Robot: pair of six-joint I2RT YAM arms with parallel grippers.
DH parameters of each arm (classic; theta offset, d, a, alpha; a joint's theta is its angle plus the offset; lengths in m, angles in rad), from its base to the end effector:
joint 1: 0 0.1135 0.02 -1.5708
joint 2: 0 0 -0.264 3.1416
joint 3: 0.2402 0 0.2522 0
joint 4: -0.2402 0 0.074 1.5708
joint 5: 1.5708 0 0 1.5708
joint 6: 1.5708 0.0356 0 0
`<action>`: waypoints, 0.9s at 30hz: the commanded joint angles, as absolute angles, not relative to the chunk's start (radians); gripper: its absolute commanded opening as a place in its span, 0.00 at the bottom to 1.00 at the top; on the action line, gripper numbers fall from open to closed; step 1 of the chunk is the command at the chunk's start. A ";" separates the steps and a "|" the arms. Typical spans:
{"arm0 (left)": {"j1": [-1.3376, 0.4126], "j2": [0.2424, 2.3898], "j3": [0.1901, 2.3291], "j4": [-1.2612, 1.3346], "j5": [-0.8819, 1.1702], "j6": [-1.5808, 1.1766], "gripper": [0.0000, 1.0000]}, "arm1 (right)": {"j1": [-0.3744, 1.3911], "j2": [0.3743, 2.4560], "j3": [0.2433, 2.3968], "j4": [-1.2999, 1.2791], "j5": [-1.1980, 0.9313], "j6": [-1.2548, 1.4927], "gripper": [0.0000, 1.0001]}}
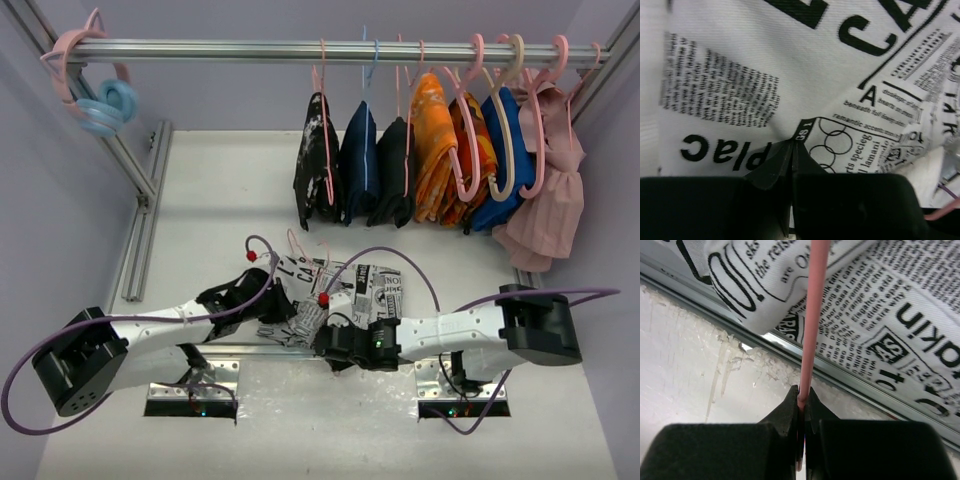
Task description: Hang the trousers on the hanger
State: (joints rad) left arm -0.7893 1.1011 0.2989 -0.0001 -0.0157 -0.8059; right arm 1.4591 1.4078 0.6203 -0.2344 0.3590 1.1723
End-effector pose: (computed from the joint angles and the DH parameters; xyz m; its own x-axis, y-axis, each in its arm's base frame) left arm 0.1343 -0.1345 0.1357 -0.8572 -0.1603 -0.4894 0.1208 0.8612 -0.4936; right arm 0.0401 0.2456 0.1512 -0.8756 -0.0649 -0.4787 -0.2655 0.8925 0.3646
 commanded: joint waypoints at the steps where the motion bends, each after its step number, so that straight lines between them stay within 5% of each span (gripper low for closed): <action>1: -0.818 1.095 0.249 0.266 0.205 -0.853 0.00 | 1.485 1.474 0.713 -0.144 0.352 1.150 0.00; 5: -0.821 1.025 0.250 0.264 0.231 -0.860 0.00 | 1.487 1.527 0.742 -0.130 0.340 1.150 0.00; 9: -0.821 0.882 0.291 0.028 0.033 -0.898 0.01 | 1.490 1.535 0.767 -0.175 0.387 1.167 0.00; 11: -0.821 0.835 0.305 -0.033 -0.035 -0.940 0.07 | 1.491 1.527 0.759 -0.179 0.401 1.178 0.00; 14: -0.818 0.746 0.328 -0.134 -0.173 -1.028 0.37 | 1.495 1.523 0.759 -0.184 0.431 1.192 0.00; 17: -0.807 0.726 0.361 -0.176 -0.265 -1.083 0.52 | 1.502 1.533 0.773 -0.234 0.468 1.201 0.00; 22: -0.727 0.804 0.438 -0.201 -0.307 -1.151 0.69 | 1.510 1.538 0.785 -0.287 0.524 1.226 0.00; 27: -0.585 0.952 0.499 -0.135 -0.138 -1.117 0.69 | 1.514 1.516 0.777 -0.341 0.591 1.217 0.00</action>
